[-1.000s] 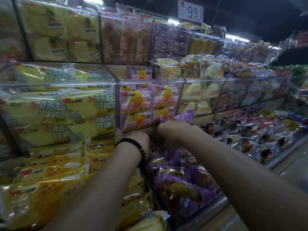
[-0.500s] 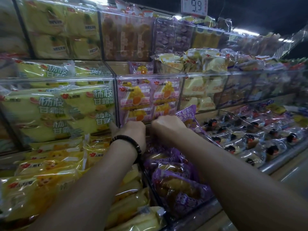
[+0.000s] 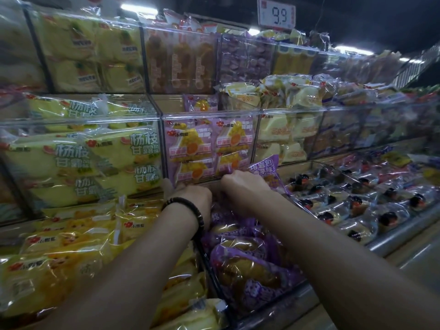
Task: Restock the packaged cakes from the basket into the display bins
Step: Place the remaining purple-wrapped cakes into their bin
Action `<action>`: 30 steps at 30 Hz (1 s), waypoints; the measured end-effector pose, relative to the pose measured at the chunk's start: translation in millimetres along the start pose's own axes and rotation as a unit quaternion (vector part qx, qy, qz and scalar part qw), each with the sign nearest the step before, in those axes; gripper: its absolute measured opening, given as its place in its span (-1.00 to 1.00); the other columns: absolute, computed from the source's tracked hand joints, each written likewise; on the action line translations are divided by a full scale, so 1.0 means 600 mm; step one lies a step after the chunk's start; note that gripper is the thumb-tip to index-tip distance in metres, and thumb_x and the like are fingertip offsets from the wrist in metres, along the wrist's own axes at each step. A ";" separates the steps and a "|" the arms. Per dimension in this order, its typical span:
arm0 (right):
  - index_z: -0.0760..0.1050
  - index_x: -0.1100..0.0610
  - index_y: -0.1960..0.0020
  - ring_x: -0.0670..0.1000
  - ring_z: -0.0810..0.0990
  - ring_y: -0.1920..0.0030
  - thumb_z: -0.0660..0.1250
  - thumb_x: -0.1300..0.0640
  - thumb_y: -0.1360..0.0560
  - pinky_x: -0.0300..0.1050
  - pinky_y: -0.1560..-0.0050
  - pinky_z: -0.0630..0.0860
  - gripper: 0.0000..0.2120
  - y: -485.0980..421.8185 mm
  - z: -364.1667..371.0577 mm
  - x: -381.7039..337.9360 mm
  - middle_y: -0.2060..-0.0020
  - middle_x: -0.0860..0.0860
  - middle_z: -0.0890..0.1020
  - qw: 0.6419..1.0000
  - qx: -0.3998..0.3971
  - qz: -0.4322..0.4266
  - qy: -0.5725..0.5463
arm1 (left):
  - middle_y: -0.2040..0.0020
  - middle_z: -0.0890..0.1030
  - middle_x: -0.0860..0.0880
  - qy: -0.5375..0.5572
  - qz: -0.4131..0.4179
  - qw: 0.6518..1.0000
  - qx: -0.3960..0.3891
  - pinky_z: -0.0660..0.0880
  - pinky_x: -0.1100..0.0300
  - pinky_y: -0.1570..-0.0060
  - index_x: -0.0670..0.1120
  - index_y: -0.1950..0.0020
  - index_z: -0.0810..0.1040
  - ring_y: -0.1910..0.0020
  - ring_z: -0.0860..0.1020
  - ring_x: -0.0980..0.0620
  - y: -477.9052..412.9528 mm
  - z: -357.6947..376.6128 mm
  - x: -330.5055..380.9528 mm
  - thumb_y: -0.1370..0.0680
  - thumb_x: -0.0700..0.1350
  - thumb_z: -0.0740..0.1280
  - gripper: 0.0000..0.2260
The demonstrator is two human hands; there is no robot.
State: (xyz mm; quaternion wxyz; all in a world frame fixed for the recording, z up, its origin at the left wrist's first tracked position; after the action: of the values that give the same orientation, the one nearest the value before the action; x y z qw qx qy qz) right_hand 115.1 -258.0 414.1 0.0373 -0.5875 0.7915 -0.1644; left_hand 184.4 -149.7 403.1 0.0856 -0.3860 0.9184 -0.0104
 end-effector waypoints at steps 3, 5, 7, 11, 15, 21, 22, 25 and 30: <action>0.46 0.06 0.07 0.14 0.58 0.10 0.47 0.05 -0.48 0.02 0.16 0.50 -0.81 0.004 -0.016 -0.016 0.20 -0.01 0.47 0.997 -0.079 -0.016 0.020 | -0.32 0.57 -0.01 -0.019 -0.026 0.999 -0.019 0.05 -0.35 -0.53 0.14 -0.33 0.50 -0.47 0.38 -0.19 0.000 0.005 0.003 -0.53 0.14 0.41 -0.61; 0.40 0.04 0.18 0.08 0.57 0.18 0.50 0.06 -0.43 -0.02 0.23 0.51 -0.74 0.002 -0.028 -0.028 0.20 0.01 0.52 0.992 -0.114 -0.037 0.033 | -0.34 0.55 0.00 -0.015 -0.043 0.999 -0.023 -0.11 -0.43 -0.49 0.17 -0.34 0.49 -0.51 0.33 -0.19 0.005 0.002 0.005 -0.53 0.12 0.40 -0.62; 0.42 0.01 0.17 0.07 0.60 0.16 0.55 0.09 -0.40 -0.03 0.21 0.58 -0.72 0.001 -0.034 -0.034 0.18 0.01 0.57 0.987 -0.147 -0.051 0.032 | -0.29 0.57 0.01 0.002 -0.054 0.998 -0.016 -0.12 -0.42 -0.50 0.18 -0.27 0.52 -0.48 0.37 -0.16 0.013 -0.006 0.007 -0.51 0.09 0.42 -0.66; 0.38 -0.03 0.10 0.06 0.57 0.12 0.60 0.03 -0.42 -0.01 0.13 0.58 -0.64 -0.003 -0.029 -0.029 0.15 -0.02 0.53 0.987 -0.136 -0.070 0.042 | -0.13 0.61 -0.01 0.026 -0.053 0.998 0.036 -0.06 -0.37 -0.52 0.11 -0.07 0.50 -0.35 0.50 -0.16 0.024 -0.015 0.010 -0.50 0.05 0.44 -0.80; 0.35 -0.05 0.05 0.11 0.59 0.09 0.50 -0.07 -0.52 -0.02 0.17 0.45 -0.69 -0.002 -0.007 -0.019 0.19 -0.06 0.44 0.995 -0.033 -0.083 0.046 | 0.02 0.52 -0.04 0.020 -0.063 0.996 0.063 -0.09 -0.39 -0.54 0.09 0.01 0.43 -0.32 0.52 -0.17 0.031 -0.022 0.011 -0.49 0.00 0.42 -0.81; 0.56 0.02 -0.16 0.16 0.66 -0.03 0.44 0.02 -0.56 -0.01 0.16 0.44 -0.80 -0.010 0.018 -0.017 -0.04 0.04 0.65 0.997 0.008 -0.073 0.035 | -0.02 0.56 -0.05 0.019 -0.077 0.995 0.055 -0.09 -0.38 -0.53 0.05 -0.08 0.49 -0.35 0.50 -0.17 0.032 -0.019 0.012 -0.50 -0.03 0.42 -0.80; 0.57 0.01 -0.16 0.15 0.66 -0.04 0.45 0.00 -0.56 -0.01 0.16 0.46 -0.79 -0.012 0.021 -0.017 -0.04 0.03 0.65 0.997 0.010 -0.072 0.034 | -0.10 0.59 -0.05 0.014 -0.079 0.996 0.049 -0.08 -0.39 -0.52 0.06 -0.13 0.51 -0.39 0.47 -0.18 0.031 -0.019 0.012 -0.50 -0.02 0.42 -0.77; 0.57 -0.06 -0.16 0.11 0.64 -0.01 0.48 -0.03 -0.53 -0.04 0.15 0.47 -0.77 -0.022 0.019 -0.017 0.06 -0.02 0.61 0.997 -0.006 -0.069 0.029 | -0.28 0.58 -0.05 0.013 -0.075 0.997 0.023 -0.10 -0.40 -0.52 0.09 -0.10 0.45 -0.51 0.33 -0.20 0.031 -0.014 0.008 -0.52 -0.03 0.42 -0.78; 0.65 -0.09 -0.06 0.00 0.63 0.12 0.65 0.00 -0.32 -0.05 0.11 0.62 -0.65 -0.019 -0.007 0.020 0.13 -0.12 0.65 0.993 -0.056 -0.045 -0.098 | -0.21 0.60 -0.03 0.049 -0.063 0.997 0.020 0.08 -0.34 -0.51 0.07 -0.05 0.44 -0.38 0.48 -0.15 0.035 -0.032 -0.002 -0.45 0.00 0.54 -0.68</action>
State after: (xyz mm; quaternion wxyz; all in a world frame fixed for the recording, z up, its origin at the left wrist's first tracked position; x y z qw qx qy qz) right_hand 120.7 -271.3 422.9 0.0747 -0.6369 0.7647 -0.0633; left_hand 167.1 -135.0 420.5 0.0472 -0.4401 0.8952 -0.0529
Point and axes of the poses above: each hand's wrist, its own y-axis away from the middle knuckle, its own z-axis out of the palm, x = y × z, the point moved 2 cm from there along -y, towards the middle knuckle
